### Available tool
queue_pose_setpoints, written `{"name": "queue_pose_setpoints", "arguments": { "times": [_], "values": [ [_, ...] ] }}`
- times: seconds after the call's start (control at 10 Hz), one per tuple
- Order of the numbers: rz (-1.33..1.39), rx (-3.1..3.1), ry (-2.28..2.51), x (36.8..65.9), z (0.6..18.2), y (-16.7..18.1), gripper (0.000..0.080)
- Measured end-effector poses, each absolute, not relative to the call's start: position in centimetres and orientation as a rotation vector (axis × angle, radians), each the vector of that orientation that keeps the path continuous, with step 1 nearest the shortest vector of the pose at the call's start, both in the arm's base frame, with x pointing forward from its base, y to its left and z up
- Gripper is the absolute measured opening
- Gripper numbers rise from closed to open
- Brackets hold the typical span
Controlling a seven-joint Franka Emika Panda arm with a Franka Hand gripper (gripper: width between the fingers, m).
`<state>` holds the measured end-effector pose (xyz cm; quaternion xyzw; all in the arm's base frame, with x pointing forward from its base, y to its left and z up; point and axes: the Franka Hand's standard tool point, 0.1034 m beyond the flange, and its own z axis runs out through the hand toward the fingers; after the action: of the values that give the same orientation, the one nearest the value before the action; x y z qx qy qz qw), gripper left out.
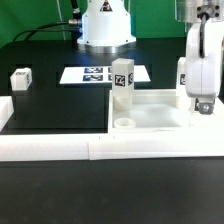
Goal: Assemble square table
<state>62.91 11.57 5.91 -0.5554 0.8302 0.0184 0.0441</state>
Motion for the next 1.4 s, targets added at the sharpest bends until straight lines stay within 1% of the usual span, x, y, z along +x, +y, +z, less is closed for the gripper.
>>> {"name": "queue_pose_setpoints", "arguments": {
  "times": [0.1,0.2,0.3,0.4,0.5,0.6,0.7,0.8,1.4],
  "values": [
    [0.056,-1.699,2.536,62.9,5.9,11.6,0.0611],
    [0.056,-1.700,2.536,62.9,5.9,11.6,0.0642],
    [0.056,-1.701,2.533,62.9,6.0,11.7,0.0647],
    [0.044,-1.731,2.479,63.2,7.6,12.3,0.0647],
    [0.046,-1.753,2.418,62.8,10.3,12.4,0.0648],
    [0.047,-1.754,2.385,62.5,12.4,12.0,0.0648],
    [0.044,-1.746,2.383,62.6,13.0,11.5,0.0648],
    [0.045,-1.751,2.385,62.5,12.7,11.6,0.0648],
    [0.037,-1.799,2.351,62.3,12.5,11.4,0.0648]
  ]
}}
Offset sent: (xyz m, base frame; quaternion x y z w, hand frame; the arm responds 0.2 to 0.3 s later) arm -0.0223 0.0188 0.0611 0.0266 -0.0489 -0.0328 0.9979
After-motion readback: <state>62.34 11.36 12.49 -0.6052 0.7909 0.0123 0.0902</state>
